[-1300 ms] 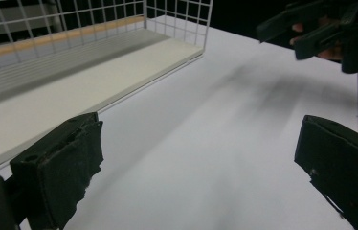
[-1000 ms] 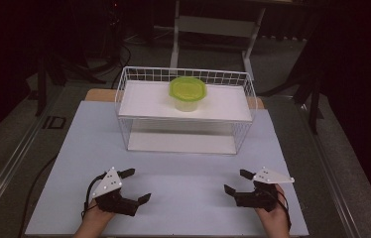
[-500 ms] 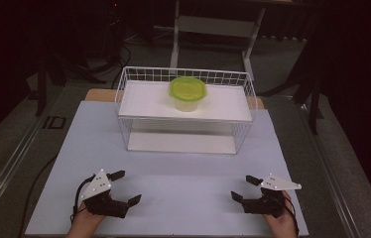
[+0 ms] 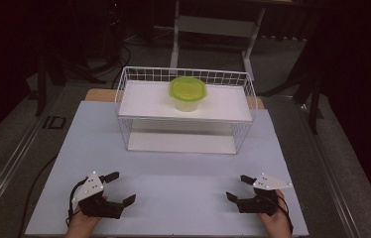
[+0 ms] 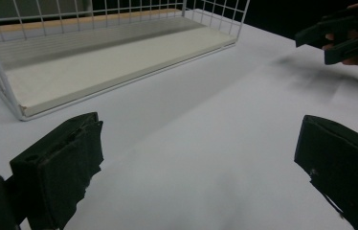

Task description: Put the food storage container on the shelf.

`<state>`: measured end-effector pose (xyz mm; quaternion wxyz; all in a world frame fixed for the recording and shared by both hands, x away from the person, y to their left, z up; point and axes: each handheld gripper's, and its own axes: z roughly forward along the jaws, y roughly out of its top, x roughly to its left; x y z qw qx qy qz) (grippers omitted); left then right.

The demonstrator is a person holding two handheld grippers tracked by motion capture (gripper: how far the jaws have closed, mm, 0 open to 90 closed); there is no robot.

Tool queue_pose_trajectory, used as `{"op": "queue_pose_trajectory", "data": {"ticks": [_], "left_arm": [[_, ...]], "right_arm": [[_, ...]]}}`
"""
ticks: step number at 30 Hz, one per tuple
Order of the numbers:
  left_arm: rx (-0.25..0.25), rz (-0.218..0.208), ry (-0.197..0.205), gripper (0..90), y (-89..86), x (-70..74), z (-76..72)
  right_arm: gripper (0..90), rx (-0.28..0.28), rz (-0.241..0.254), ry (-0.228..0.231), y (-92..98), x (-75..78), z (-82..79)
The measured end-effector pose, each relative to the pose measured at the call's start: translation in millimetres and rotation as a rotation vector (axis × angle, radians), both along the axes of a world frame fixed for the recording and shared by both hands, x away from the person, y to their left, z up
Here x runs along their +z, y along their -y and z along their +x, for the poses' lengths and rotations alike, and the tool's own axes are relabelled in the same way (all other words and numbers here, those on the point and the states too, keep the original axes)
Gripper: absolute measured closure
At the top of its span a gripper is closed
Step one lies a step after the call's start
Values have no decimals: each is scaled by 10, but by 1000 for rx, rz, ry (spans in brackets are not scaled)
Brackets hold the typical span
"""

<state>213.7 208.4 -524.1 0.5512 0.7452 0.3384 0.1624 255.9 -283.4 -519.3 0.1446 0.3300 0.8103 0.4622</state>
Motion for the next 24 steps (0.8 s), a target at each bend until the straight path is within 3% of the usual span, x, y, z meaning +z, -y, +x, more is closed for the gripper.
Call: {"op": "queue_pose_trajectory", "data": {"ticks": [8, 12, 24], "left_arm": [[22, 1, 15, 29, -23, 8, -4], [37, 32, 19, 29, 7, 11, -19], [45, 14, 30, 29, -26, 28, -46]], "right_arm": [[145, -10, 6, -11, 50, -49, 12], [145, -15, 0, -15, 67, -68, 13], [145, -43, 0, -40, 107, -107, 2]]}}
